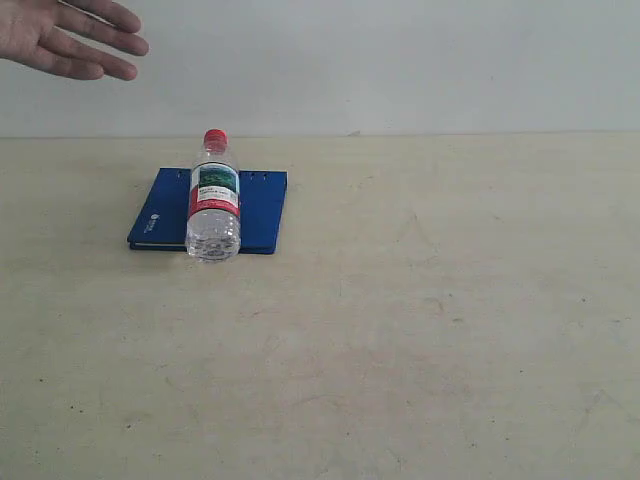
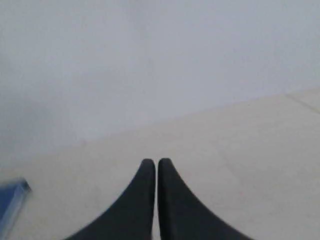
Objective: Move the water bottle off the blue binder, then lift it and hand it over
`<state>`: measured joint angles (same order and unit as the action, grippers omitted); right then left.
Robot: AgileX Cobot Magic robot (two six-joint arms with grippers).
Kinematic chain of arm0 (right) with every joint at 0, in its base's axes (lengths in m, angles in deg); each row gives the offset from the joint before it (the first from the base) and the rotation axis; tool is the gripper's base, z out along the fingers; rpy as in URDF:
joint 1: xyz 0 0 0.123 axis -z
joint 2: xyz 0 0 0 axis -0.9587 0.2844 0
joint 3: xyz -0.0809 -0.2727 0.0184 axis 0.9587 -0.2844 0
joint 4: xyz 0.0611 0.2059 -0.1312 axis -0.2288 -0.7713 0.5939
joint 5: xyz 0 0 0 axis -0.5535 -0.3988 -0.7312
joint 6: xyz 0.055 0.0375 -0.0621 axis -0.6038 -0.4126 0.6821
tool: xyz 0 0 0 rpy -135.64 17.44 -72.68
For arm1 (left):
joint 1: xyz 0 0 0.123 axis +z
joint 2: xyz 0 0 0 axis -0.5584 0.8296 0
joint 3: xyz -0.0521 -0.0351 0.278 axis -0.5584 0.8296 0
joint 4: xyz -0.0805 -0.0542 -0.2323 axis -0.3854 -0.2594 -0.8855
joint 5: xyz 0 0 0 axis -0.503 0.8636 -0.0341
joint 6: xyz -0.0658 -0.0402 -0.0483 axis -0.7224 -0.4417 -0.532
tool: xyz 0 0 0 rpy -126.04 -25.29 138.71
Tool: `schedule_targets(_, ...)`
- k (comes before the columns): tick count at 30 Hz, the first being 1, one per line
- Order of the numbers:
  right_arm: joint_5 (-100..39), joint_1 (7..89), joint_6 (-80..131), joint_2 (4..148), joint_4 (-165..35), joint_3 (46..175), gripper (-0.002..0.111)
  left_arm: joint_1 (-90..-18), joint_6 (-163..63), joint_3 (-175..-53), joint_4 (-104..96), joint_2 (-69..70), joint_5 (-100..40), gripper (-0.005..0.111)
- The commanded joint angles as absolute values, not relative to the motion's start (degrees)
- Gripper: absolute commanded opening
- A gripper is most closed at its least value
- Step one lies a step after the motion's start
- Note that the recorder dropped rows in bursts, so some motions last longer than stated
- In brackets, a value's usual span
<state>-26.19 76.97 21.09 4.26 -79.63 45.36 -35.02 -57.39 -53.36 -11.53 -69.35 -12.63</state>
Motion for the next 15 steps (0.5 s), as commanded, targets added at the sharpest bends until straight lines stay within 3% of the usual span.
schedule_targets(1, -36.2, 76.9, 9.4, 4.1, -91.9, 45.5, 0.000, -35.1, -57.4, -53.2, -12.0, -69.5, -13.5, 0.004)
schedule_targets(7, -39.8, 76.9, 17.7, 4.1, -91.6, 45.5, 0.000, -35.1, -57.4, -53.2, -12.0, -69.5, -13.5, 0.004)
schedule_targets(15, -35.5, 76.9, 1.1, 4.1, -98.2, 45.5, 0.000, -35.1, -57.4, -53.2, -12.0, -69.5, -13.5, 0.004)
